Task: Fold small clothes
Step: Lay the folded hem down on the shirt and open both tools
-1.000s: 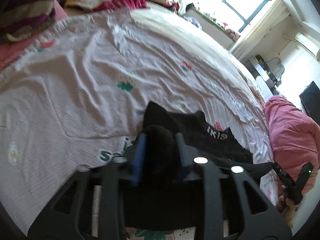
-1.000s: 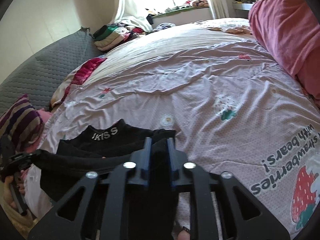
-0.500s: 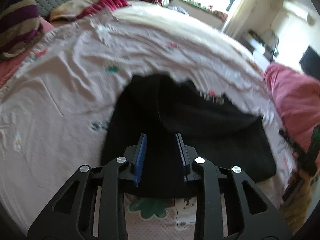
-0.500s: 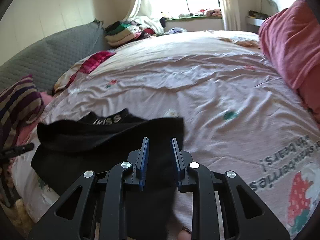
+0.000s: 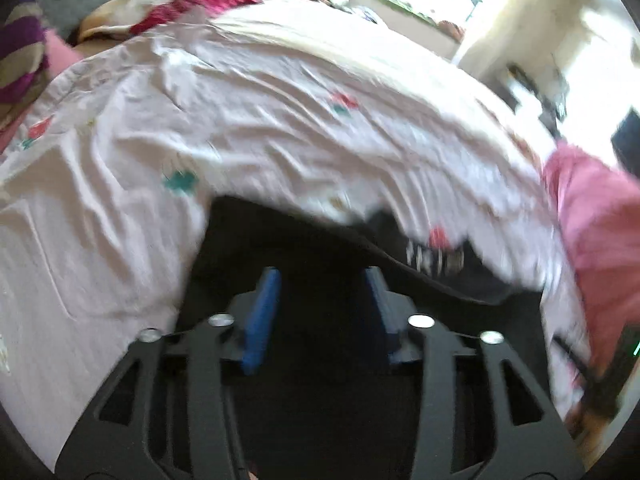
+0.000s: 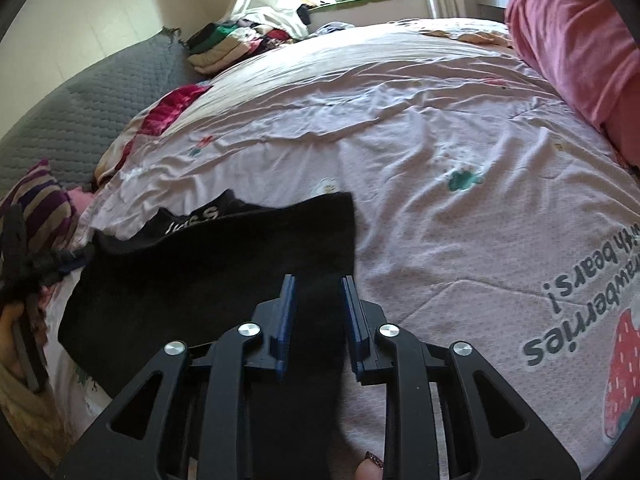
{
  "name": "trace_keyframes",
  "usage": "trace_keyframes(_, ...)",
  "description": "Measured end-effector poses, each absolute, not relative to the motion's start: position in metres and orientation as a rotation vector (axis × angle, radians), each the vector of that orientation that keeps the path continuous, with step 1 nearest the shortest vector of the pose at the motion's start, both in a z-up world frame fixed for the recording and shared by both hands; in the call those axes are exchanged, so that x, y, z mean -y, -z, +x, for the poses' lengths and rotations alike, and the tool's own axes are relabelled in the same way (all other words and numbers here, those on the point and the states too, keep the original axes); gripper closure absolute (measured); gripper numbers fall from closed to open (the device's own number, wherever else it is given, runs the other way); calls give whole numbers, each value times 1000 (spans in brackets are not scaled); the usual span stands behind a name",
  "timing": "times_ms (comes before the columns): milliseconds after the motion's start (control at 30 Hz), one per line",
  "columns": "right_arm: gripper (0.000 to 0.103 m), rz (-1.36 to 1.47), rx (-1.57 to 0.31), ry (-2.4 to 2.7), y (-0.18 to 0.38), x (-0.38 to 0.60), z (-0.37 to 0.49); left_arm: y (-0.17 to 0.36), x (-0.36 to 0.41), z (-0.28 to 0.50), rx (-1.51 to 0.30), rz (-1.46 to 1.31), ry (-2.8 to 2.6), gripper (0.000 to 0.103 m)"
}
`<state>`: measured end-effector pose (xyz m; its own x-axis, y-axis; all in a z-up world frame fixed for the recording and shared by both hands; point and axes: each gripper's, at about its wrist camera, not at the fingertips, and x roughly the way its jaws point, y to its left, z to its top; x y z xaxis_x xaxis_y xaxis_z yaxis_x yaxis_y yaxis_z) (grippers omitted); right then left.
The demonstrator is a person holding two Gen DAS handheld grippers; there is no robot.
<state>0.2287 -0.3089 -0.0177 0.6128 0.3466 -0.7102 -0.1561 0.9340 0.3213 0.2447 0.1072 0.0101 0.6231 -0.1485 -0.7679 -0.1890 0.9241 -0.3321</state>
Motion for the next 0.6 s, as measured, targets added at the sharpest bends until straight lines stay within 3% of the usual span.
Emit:
trace_keyframes(233,68,201,-883,-302,19,307,244,-9,-151,240,-911,-441,-113,55)
trace_keyframes(300,50,200,-888,-302,21,305,251,4,-153,244,-972,-419,-112,45)
trace_keyframes(333,46,210,-894,-305,23,303,256,9,-153,244,-985,-412,-113,45)
trace_keyframes(600,46,226,-943,-302,34,295,275,25,-152,249,-991,-383,-93,45)
